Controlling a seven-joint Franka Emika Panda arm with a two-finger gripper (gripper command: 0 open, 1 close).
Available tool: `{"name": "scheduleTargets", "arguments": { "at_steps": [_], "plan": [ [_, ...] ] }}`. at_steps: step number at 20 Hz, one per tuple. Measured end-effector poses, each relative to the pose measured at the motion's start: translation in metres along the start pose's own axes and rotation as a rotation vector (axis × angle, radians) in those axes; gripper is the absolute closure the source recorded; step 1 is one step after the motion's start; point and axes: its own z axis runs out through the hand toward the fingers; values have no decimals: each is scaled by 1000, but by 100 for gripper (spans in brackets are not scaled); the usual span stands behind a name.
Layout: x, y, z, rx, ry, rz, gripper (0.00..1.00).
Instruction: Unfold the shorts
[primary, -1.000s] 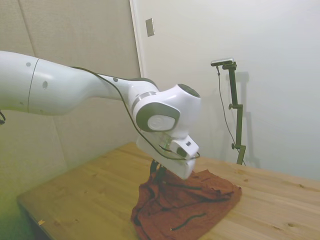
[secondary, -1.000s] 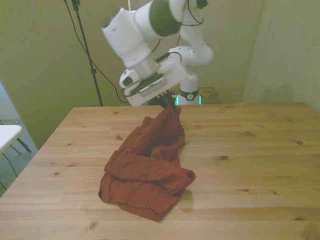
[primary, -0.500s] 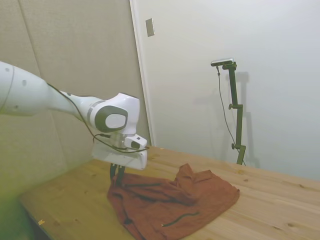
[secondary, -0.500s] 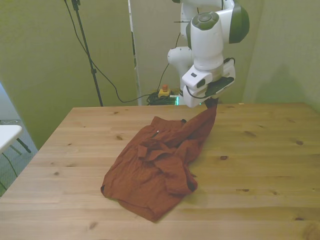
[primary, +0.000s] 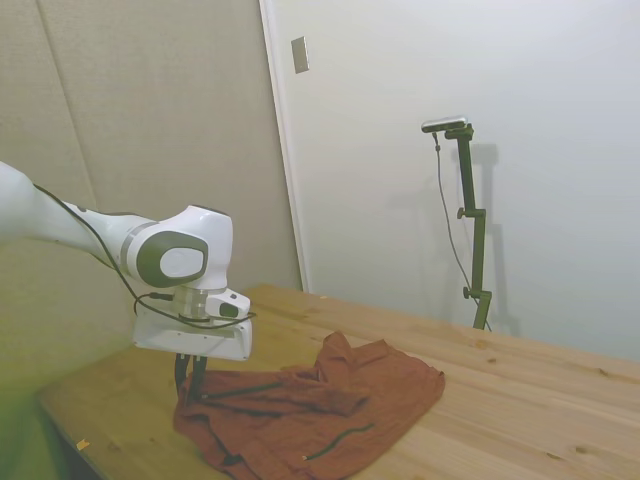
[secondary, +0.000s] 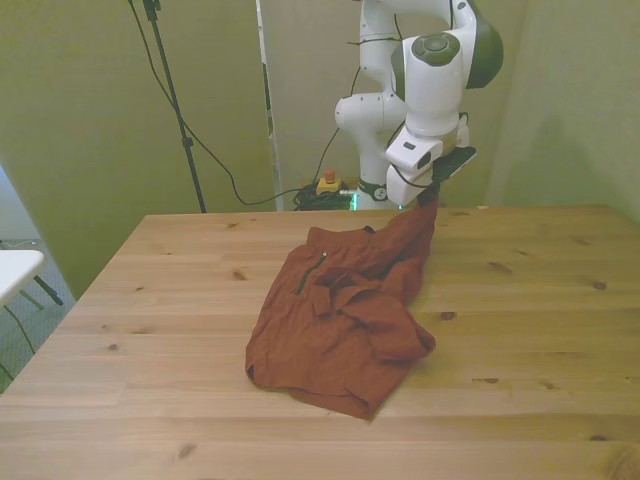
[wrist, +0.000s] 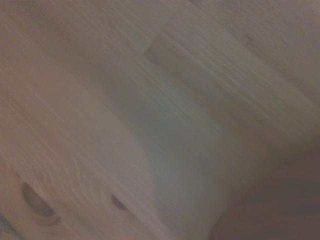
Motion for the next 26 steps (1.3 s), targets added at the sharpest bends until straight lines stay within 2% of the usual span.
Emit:
{"name": "scheduleTargets", "arguments": {
  "at_steps": [10, 14, 17, 20, 26],
  "plan": [
    [0, 7, -5, 10, 11, 15, 0],
    [-4, 14, -30, 45, 52, 43, 0],
    [-2, 26, -63, 84, 114, 166, 0],
    [14, 68, -89, 116, 183, 308, 0],
    [52, 210, -110, 174, 323, 607, 0]
  ]
}}
